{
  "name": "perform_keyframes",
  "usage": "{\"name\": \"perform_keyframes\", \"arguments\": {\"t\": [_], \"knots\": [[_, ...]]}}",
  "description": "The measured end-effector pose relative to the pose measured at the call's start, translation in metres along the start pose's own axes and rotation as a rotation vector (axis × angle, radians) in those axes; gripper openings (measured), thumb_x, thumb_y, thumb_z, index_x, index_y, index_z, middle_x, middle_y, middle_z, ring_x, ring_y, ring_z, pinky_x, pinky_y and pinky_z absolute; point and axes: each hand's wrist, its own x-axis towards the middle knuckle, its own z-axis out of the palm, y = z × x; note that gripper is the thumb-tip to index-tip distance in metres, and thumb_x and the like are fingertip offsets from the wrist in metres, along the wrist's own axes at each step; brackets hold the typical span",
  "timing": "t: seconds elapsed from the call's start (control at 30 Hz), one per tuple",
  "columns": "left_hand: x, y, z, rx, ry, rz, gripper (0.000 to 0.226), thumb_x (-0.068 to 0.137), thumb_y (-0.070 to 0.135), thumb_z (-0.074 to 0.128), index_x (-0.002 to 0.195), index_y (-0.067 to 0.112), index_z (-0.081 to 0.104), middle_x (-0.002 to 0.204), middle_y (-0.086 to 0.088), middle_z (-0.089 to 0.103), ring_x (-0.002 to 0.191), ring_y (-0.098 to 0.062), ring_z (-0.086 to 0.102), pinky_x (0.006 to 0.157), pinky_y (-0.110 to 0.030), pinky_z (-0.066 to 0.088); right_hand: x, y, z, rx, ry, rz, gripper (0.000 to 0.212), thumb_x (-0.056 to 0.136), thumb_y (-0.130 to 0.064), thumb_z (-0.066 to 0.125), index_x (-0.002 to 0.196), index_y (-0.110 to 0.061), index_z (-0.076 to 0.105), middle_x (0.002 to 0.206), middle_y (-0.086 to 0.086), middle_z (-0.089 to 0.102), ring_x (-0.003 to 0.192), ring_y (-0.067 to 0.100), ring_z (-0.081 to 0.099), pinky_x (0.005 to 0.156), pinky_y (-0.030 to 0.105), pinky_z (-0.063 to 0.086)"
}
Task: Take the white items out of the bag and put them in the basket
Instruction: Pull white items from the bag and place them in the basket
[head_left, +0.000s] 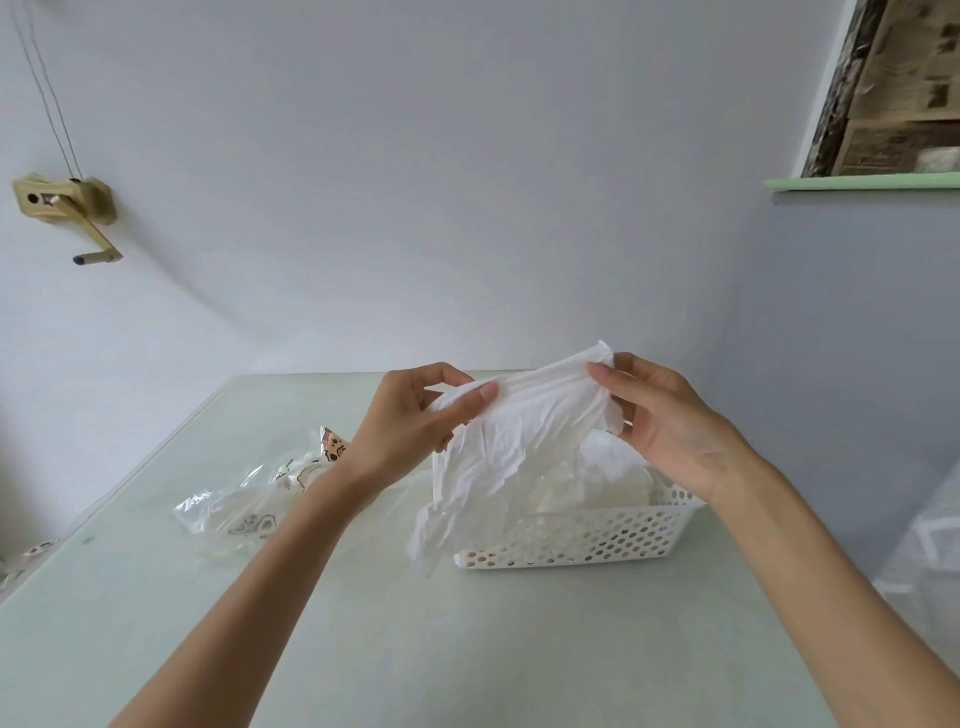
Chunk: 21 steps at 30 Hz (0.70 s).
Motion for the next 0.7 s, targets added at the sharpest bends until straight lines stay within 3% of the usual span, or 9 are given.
{"name": "perform_keyframes", "arguments": {"t": [0.07, 0.1, 0.17, 0.23, 0.33, 0.47, 0.53, 0.6, 0.7], "knots": [[0.001, 0.001, 0.001, 0.003, -0.034, 0.003, 0.019, 0.083, 0.026, 0.069, 0.078, 0.008, 0.066, 0.052, 0.008, 0.060, 0.045, -0.004, 0.054, 0.050, -0.014, 0.046, -0.002, -0.004, -0.012, 0.013, 0.002, 0.019, 0.017, 0.068, -0.013, 0.072, 0.078, -0.019, 0.059, 0.075, -0.001, 0.064, 0.064, 0.011, 0.060, 0.062, 0.016, 0.050], [0.002, 0.000, 0.000, -0.002, -0.057, 0.001, 0.018, 0.084, 0.026, 0.068, 0.080, 0.009, 0.067, 0.056, 0.007, 0.064, 0.052, -0.005, 0.062, 0.057, -0.017, 0.053, -0.003, -0.006, -0.018, -0.002, -0.024, 0.039, 0.020, 0.066, -0.010, 0.072, 0.081, -0.018, 0.061, 0.078, -0.001, 0.066, 0.065, 0.009, 0.063, 0.061, 0.017, 0.053], [0.004, -0.003, -0.003, -0.006, -0.089, -0.009, 0.020, 0.086, 0.025, 0.065, 0.086, 0.006, 0.070, 0.068, 0.003, 0.072, 0.069, -0.011, 0.072, 0.073, -0.027, 0.059, -0.003, -0.011, -0.029, -0.085, -0.107, 0.104, 0.035, 0.060, -0.008, 0.076, 0.094, -0.017, 0.069, 0.085, 0.002, 0.066, 0.072, 0.010, 0.065, 0.066, 0.019, 0.055], [0.005, -0.004, -0.005, 0.008, -0.135, -0.012, 0.022, 0.091, 0.022, 0.061, 0.094, 0.004, 0.071, 0.080, -0.001, 0.075, 0.080, -0.015, 0.073, 0.079, -0.032, 0.059, -0.003, -0.015, -0.034, -0.224, -0.160, 0.164, 0.044, 0.062, -0.008, 0.075, 0.105, -0.015, 0.071, 0.086, 0.001, 0.065, 0.075, 0.009, 0.065, 0.068, 0.017, 0.054], [0.006, -0.006, -0.003, 0.009, -0.208, -0.039, 0.030, 0.097, 0.025, 0.051, 0.099, 0.002, 0.072, 0.091, -0.004, 0.075, 0.088, -0.014, 0.072, 0.083, -0.033, 0.058, 0.000, -0.020, -0.034, -0.307, -0.157, 0.184, 0.035, 0.068, -0.015, 0.070, 0.103, -0.010, 0.073, 0.093, 0.003, 0.070, 0.082, 0.013, 0.066, 0.073, 0.021, 0.057], [0.007, -0.006, -0.004, 0.029, -0.266, -0.062, 0.035, 0.100, 0.031, 0.042, 0.096, 0.015, 0.073, 0.091, 0.007, 0.076, 0.090, -0.009, 0.071, 0.083, -0.029, 0.056, 0.004, -0.023, -0.028, -0.391, 0.026, 0.070, 0.020, 0.084, -0.019, 0.065, 0.100, -0.011, 0.072, 0.099, 0.005, 0.074, 0.094, 0.019, 0.068, 0.084, 0.024, 0.055], [0.007, -0.009, -0.001, 0.071, -0.219, -0.049, 0.036, 0.100, 0.034, 0.043, 0.090, 0.018, 0.074, 0.085, 0.009, 0.076, 0.086, -0.008, 0.072, 0.085, -0.032, 0.055, 0.007, -0.022, -0.018, -0.456, 0.115, -0.025, 0.018, 0.094, -0.019, 0.058, 0.103, -0.012, 0.071, 0.101, 0.003, 0.074, 0.099, 0.018, 0.068, 0.089, 0.027, 0.052], [0.010, -0.014, 0.003, 0.128, -0.072, -0.051, 0.042, 0.099, 0.039, 0.046, 0.081, 0.017, 0.076, 0.078, 0.006, 0.075, 0.078, -0.009, 0.072, 0.084, -0.037, 0.057, 0.012, -0.020, -0.004, -0.451, 0.182, -0.087, 0.018, 0.097, -0.020, 0.053, 0.100, -0.013, 0.069, 0.098, 0.002, 0.072, 0.094, 0.018, 0.067, 0.090, 0.031, 0.049], [0.017, -0.026, 0.004, 0.250, 0.189, -0.093, 0.056, 0.097, 0.049, 0.042, 0.068, 0.016, 0.075, 0.065, 0.005, 0.073, 0.068, -0.012, 0.071, 0.081, -0.038, 0.057, 0.020, -0.020, 0.017, -0.474, 0.233, -0.144, 0.022, 0.099, -0.020, 0.047, 0.095, -0.006, 0.064, 0.088, 0.007, 0.059, 0.082, 0.019, 0.054, 0.078, 0.033, 0.041]]}}
